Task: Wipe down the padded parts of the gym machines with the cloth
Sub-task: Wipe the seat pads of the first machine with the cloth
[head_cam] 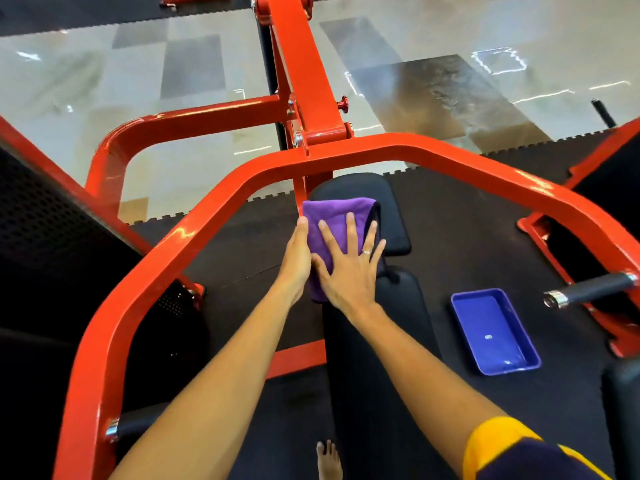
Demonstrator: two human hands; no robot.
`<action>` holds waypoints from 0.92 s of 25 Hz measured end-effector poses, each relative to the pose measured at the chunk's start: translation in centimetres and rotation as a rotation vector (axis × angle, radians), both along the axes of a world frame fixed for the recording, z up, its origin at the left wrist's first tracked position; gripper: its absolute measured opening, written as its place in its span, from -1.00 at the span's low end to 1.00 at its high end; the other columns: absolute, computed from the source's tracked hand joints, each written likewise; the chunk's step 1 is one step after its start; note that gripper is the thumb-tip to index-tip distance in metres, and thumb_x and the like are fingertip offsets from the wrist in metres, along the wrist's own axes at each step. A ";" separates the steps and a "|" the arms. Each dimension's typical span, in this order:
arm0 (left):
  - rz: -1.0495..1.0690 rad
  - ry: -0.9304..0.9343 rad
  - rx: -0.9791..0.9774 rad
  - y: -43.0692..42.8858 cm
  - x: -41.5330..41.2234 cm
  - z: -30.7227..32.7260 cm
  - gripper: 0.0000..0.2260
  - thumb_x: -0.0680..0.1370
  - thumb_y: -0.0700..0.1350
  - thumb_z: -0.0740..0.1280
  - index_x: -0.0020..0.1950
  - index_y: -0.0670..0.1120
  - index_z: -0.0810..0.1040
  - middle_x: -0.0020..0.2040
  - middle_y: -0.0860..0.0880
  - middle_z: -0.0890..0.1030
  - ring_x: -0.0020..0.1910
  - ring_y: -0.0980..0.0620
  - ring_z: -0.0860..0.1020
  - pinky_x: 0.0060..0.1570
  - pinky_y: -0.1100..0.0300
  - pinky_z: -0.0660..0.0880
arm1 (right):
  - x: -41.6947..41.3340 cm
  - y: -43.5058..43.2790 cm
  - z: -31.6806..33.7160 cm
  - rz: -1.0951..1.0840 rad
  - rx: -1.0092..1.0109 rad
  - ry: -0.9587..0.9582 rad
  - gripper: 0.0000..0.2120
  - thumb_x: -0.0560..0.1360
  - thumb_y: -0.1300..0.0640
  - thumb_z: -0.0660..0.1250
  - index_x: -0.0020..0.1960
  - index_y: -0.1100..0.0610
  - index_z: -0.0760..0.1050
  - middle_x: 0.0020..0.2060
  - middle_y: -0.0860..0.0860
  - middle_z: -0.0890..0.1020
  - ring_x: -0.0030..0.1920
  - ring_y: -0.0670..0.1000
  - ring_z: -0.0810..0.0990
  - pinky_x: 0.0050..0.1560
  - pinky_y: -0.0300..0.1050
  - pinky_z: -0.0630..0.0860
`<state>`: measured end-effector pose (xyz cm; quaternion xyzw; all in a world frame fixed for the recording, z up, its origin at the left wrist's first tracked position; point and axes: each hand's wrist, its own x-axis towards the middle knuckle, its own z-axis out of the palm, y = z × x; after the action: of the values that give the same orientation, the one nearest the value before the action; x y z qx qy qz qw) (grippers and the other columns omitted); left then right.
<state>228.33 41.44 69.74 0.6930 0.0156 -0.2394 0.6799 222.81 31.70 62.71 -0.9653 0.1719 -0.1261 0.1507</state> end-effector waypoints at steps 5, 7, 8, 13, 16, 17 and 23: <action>0.060 0.034 -0.142 -1.3 1.5 1.0 -0.69 0.74 0.13 -0.03 0.35 0.12 0.41 0.04 0.33 0.57 -0.06 0.49 0.57 -0.10 0.51 0.47 | 6.4 -4.8 3.6 0.063 -0.147 -0.112 -0.43 0.65 -0.17 0.08 0.64 -0.21 0.09 0.67 0.03 -0.02 0.63 0.32 -0.12 0.54 0.46 -0.04; 0.065 0.033 -0.165 -1.8 1.3 1.0 -0.68 0.75 0.09 -0.06 0.40 0.11 0.37 0.07 0.32 0.54 -0.05 0.52 0.56 -0.09 0.55 0.45 | 6.0 -6.4 4.1 -0.034 -0.079 -0.134 -0.39 0.62 -0.05 0.13 0.65 -0.20 0.08 0.67 0.04 0.00 0.64 0.31 -0.11 0.56 0.42 -0.01; 0.078 0.022 -0.158 -2.1 1.1 1.0 -0.70 0.75 0.08 -0.06 0.37 0.13 0.38 0.05 0.34 0.54 -0.06 0.52 0.56 -0.11 0.56 0.44 | 4.8 -6.7 3.7 -0.103 -0.032 -0.143 -0.35 0.60 0.00 0.17 0.65 -0.19 0.07 0.67 0.04 -0.01 0.63 0.31 -0.10 0.56 0.41 0.00; 0.128 0.021 -0.118 -3.0 0.5 -0.6 -0.68 0.72 0.19 -0.02 0.30 0.25 0.47 0.03 0.39 0.60 0.08 0.42 0.55 0.02 0.46 0.46 | -0.3 -2.3 -0.3 -0.049 -0.026 -0.104 -0.39 0.65 -0.18 0.13 0.66 -0.18 0.05 0.67 0.08 -0.08 0.63 0.32 -0.18 0.54 0.47 -0.12; 0.130 0.019 -0.146 -3.2 0.5 -1.8 -0.51 0.68 0.27 -0.01 0.45 0.07 0.48 0.22 0.21 0.62 0.28 0.26 0.54 0.27 0.29 0.46 | 4.8 -2.8 2.4 0.094 -0.152 -0.138 -0.39 0.61 -0.30 0.11 0.63 -0.22 0.14 0.67 0.05 0.04 0.64 0.31 -0.08 0.54 0.43 -0.17; 0.124 -0.001 -0.164 -3.4 0.6 -1.8 -0.48 0.67 0.28 -0.02 0.50 0.07 0.43 0.30 0.18 0.59 0.34 0.23 0.51 0.30 0.26 0.45 | 6.7 -3.7 3.6 0.106 -0.185 -0.147 -0.40 0.59 -0.30 0.12 0.60 -0.21 0.23 0.65 0.04 0.12 0.63 0.30 0.00 0.54 0.41 -0.13; 0.120 -0.049 -0.147 -4.1 1.2 -2.7 -0.46 0.56 0.47 0.02 0.54 0.40 0.18 0.55 0.20 0.35 0.51 0.18 0.33 0.55 -0.04 0.24 | 6.9 -7.5 4.5 -0.232 -0.102 -0.206 -0.47 0.61 -0.24 0.11 0.54 -0.14 0.33 0.57 0.04 0.31 0.53 0.28 0.28 0.45 0.31 0.27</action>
<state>229.52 37.35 67.04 0.6447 0.0231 -0.1816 0.7422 229.73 24.18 67.22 -0.9273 0.2594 -0.2494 0.1030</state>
